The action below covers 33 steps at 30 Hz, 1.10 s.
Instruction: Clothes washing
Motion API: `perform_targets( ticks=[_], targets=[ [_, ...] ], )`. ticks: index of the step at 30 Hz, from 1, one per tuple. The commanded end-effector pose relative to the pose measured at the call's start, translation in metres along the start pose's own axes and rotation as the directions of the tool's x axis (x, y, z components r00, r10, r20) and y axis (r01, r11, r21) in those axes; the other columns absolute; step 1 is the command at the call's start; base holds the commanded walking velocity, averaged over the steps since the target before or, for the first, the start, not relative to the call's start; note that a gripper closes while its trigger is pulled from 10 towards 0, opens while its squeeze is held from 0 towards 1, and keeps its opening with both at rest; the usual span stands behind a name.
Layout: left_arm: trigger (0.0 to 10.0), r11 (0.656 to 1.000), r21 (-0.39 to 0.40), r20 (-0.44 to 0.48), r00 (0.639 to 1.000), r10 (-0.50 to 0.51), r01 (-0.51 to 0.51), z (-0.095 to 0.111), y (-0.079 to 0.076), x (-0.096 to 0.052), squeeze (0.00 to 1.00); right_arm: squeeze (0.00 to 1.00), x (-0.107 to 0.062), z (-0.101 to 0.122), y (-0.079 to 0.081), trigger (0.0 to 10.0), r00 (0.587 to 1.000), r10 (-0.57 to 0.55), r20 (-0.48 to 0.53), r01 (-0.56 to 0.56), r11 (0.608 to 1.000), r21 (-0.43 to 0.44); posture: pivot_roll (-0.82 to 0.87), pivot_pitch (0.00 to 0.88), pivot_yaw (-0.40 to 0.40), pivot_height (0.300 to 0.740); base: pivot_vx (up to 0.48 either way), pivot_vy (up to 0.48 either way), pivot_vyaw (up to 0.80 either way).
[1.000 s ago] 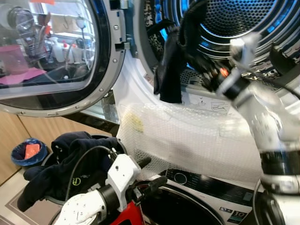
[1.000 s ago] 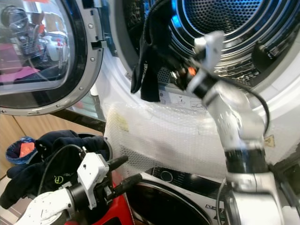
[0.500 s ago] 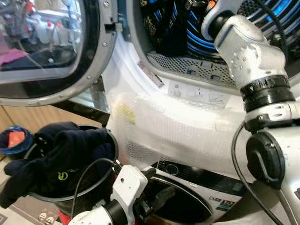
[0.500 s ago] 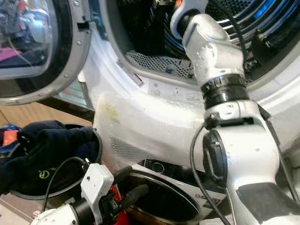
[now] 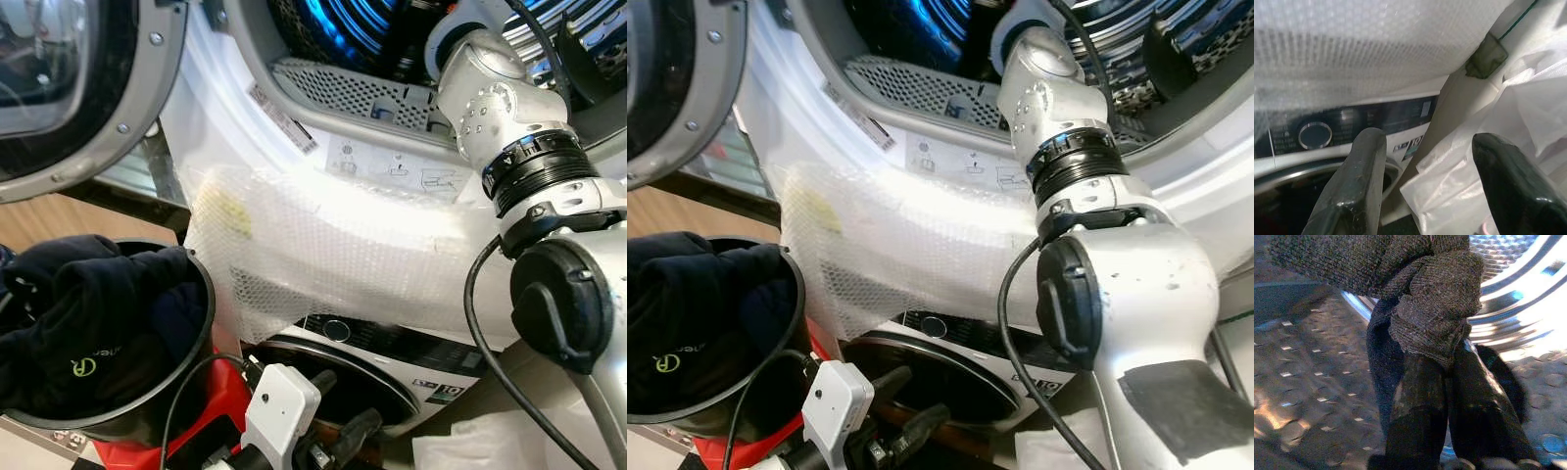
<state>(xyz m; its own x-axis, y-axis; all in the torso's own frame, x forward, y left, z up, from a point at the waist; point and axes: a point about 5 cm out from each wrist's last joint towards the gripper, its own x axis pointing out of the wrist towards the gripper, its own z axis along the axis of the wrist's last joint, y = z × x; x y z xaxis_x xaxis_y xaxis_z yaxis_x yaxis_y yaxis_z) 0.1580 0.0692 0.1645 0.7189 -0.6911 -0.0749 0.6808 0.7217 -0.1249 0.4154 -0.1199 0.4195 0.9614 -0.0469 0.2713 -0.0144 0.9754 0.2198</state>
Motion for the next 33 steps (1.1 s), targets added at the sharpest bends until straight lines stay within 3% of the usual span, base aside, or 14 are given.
perform_targets(
  ticks=[1,2,20,30,31,32,33],
  targets=[
    [10.0,1.000,-0.021,0.009,1.000,-0.020,0.020,0.003,-0.008,-0.001,0.00,0.24,0.000,0.022,0.003,10.0,0.997,0.013,0.071,-0.014,1.000,0.008,0.02,0.239,-0.170,0.740,0.000,0.000,0.00],
    [10.0,1.000,-0.024,0.010,1.000,-0.016,0.016,0.003,-0.008,-0.001,0.00,1.00,-0.001,0.024,0.004,10.0,0.996,0.023,0.081,-0.023,1.000,-0.005,0.01,0.233,-0.170,0.740,0.000,0.000,0.00],
    [10.0,1.000,-0.020,0.008,1.000,-0.013,0.013,0.004,-0.005,0.003,0.00,1.00,-0.002,0.036,0.016,10.0,0.989,0.105,0.102,-0.096,0.991,-0.091,0.00,0.199,-0.148,0.740,0.000,0.000,0.00],
    [10.0,1.000,-0.005,0.015,1.000,-0.004,0.004,0.005,0.000,0.006,0.00,1.00,-0.002,0.038,0.010,10.0,0.985,0.130,0.115,-0.118,0.987,-0.108,0.00,0.182,-0.138,0.740,0.000,0.000,0.00],
    [10.0,1.000,0.000,0.017,1.000,-0.001,0.001,0.005,0.002,0.006,0.00,0.43,-0.001,0.040,0.007,10.0,0.983,0.136,0.122,-0.125,0.988,-0.095,0.00,0.177,-0.135,0.740,0.000,0.000,0.00],
    [10.0,1.000,0.002,0.020,1.000,0.001,-0.001,0.005,0.003,0.007,0.00,0.00,-0.002,0.041,0.006,10.0,0.981,0.146,0.127,-0.135,0.987,-0.088,0.00,0.171,-0.128,0.740,0.000,0.000,0.00],
    [10.0,1.000,0.007,0.022,1.000,0.004,-0.004,0.005,0.004,0.007,0.00,0.00,-0.002,0.043,0.004,10.0,0.978,0.156,0.139,-0.145,0.986,-0.087,-0.01,0.165,-0.123,0.740,0.000,0.000,0.00]
  ],
)
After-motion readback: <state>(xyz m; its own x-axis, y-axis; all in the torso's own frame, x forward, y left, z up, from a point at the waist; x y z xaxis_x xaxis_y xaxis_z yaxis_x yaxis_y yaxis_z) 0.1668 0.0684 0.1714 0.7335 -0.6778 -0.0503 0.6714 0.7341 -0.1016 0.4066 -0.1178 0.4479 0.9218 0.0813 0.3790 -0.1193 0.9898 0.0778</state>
